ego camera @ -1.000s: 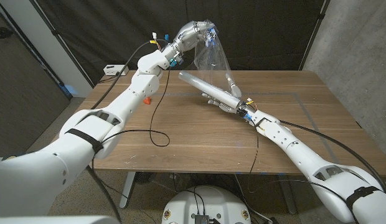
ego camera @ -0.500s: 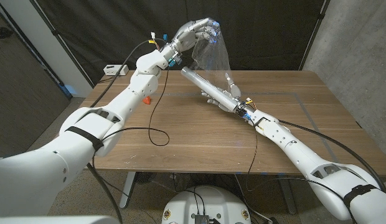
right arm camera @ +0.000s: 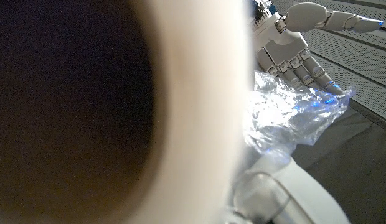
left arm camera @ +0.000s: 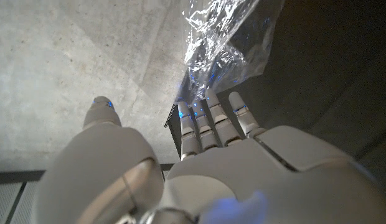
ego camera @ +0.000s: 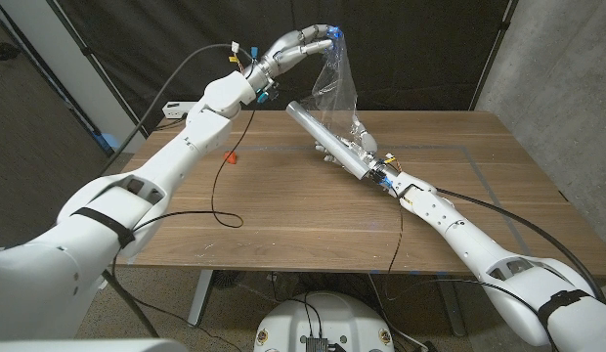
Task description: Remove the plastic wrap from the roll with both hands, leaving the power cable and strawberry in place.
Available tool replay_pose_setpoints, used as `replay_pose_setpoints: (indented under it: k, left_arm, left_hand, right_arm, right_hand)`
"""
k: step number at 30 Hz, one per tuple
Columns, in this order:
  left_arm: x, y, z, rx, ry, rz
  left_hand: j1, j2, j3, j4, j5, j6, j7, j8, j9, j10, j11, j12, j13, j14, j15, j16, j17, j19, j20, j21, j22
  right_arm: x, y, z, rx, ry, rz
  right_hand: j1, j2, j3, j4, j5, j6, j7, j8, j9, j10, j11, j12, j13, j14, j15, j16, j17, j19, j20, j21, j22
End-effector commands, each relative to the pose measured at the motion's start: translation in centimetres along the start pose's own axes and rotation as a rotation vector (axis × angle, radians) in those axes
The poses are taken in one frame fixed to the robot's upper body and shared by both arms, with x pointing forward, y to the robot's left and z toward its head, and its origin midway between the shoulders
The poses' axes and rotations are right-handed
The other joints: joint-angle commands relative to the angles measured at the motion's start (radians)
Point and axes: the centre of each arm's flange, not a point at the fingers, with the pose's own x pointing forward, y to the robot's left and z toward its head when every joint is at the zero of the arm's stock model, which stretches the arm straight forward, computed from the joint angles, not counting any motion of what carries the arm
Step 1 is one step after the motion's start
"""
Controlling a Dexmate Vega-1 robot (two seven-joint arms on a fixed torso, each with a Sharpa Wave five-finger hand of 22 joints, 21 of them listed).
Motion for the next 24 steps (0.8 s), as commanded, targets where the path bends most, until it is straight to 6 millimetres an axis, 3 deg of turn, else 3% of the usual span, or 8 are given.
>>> replay_pose_setpoints:
  k: [1, 3, 7, 14, 24]
  left_arm:
    - [-0.5, 1.3, 2.9, 0.367, 0.044, -0.077]
    - [-0.3, 1.8, 3.3, 0.377, 0.036, -0.128]
    - [-0.1, 2.5, 4.7, 0.414, 0.009, -0.155]
    - [-0.4, 2.4, 5.5, 0.402, -0.026, -0.079]
    - [-0.3, 1.6, 5.3, 0.374, 0.003, -0.058]
  left_hand:
    - [-0.026, 0.004, -0.022, 0.019, 0.002, 0.131, -0.003, 0.019, -0.038, 0.148, -0.005, 0.034, -0.051, 0.136, -0.048, 0.036, -0.027, 0.101, -0.007, 0.05, 0.001]
    - [-0.024, 0.007, -0.023, 0.02, 0.0, 0.176, 0.017, 0.03, -0.045, 0.156, 0.001, 0.032, -0.061, 0.132, -0.044, 0.034, -0.028, 0.105, -0.008, 0.054, -0.001]
    - [0.003, 0.048, -0.003, 0.016, -0.005, 0.21, 0.039, 0.041, -0.049, 0.153, 0.01, 0.026, -0.071, 0.122, -0.041, 0.034, -0.021, 0.093, -0.007, 0.055, -0.001]
    - [0.055, 0.096, 0.027, -0.002, -0.027, 0.223, 0.036, 0.048, -0.044, 0.147, 0.004, 0.033, -0.062, 0.105, -0.048, 0.04, -0.001, 0.068, -0.007, 0.055, -0.003]
    - [0.065, 0.107, 0.032, -0.008, -0.05, 0.188, 0.034, 0.038, -0.039, 0.117, 0.002, 0.028, -0.056, 0.084, -0.046, 0.032, 0.004, 0.044, 0.001, 0.053, -0.008]
  right_arm:
    - [0.1, 0.2, -0.1, -0.008, -0.003, 0.004]
    - [0.1, 0.3, -0.2, -0.006, -0.004, 0.005]
    - [0.0, 0.4, -0.2, -0.007, -0.004, 0.01]
    - [-0.3, 0.4, -0.1, -0.011, -0.001, 0.018]
    - [-1.0, -0.3, 0.3, -0.015, -0.004, 0.004]
  right_hand:
    - [-0.004, -0.004, -0.001, -0.003, 0.001, 0.01, -0.002, 0.005, 0.0, 0.01, -0.006, 0.007, 0.002, 0.006, -0.002, -0.004, 0.002, -0.002, 0.004, -0.002, 0.003]
    - [-0.005, -0.004, -0.002, -0.003, 0.0, 0.009, -0.002, 0.004, 0.0, 0.01, -0.007, 0.007, 0.002, 0.007, -0.002, -0.004, 0.002, -0.001, 0.005, -0.003, 0.003]
    - [-0.006, -0.005, -0.003, -0.003, 0.0, 0.01, -0.003, 0.004, 0.0, 0.011, -0.007, 0.007, 0.001, 0.007, -0.002, -0.005, 0.001, 0.002, 0.005, -0.005, 0.003]
    - [-0.008, -0.006, -0.004, -0.003, 0.0, 0.01, -0.004, 0.004, 0.0, 0.011, -0.009, 0.007, 0.001, 0.01, -0.002, -0.005, 0.0, 0.005, 0.006, -0.009, 0.003]
    - [-0.01, -0.007, -0.006, -0.002, -0.001, 0.013, -0.007, 0.005, 0.0, 0.015, -0.008, 0.008, 0.0, 0.014, -0.002, -0.005, -0.002, 0.007, 0.006, -0.016, 0.003]
